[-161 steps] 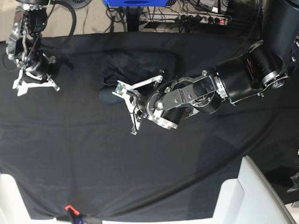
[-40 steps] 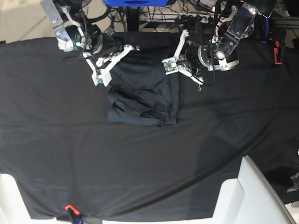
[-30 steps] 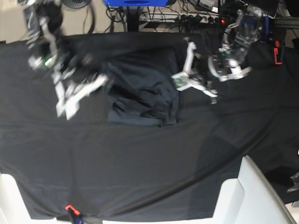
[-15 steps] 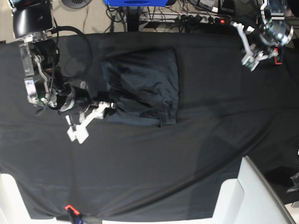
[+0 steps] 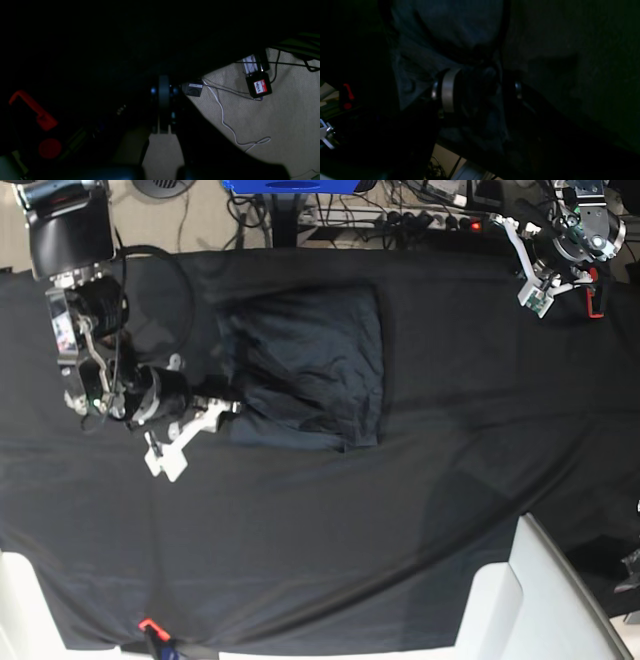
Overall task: Fold the T-shirt properly
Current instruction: 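Raise the left gripper away and press the bundle's side with the right gripper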
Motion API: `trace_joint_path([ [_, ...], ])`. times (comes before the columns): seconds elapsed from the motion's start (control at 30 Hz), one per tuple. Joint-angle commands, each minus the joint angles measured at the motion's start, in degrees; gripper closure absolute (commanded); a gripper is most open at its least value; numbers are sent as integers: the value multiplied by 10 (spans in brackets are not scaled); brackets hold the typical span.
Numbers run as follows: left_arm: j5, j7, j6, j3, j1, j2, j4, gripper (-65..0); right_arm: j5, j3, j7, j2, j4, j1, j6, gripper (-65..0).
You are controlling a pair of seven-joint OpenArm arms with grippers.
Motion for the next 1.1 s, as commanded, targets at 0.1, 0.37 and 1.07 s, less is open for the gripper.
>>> trace_joint_path([
  [0.1,-3,-5,3,-5,2,-8,8,0,7,2,4,-6,6,18,4,-242],
  [0.37,-3,-5,3,-5,-2,-8,8,0,6,1,4,-29,-41,38,4,-240],
  [1.07,-3,-5,3,-5,-4,-11,7,0,6,5,5,-30,-60,43,4,-8],
])
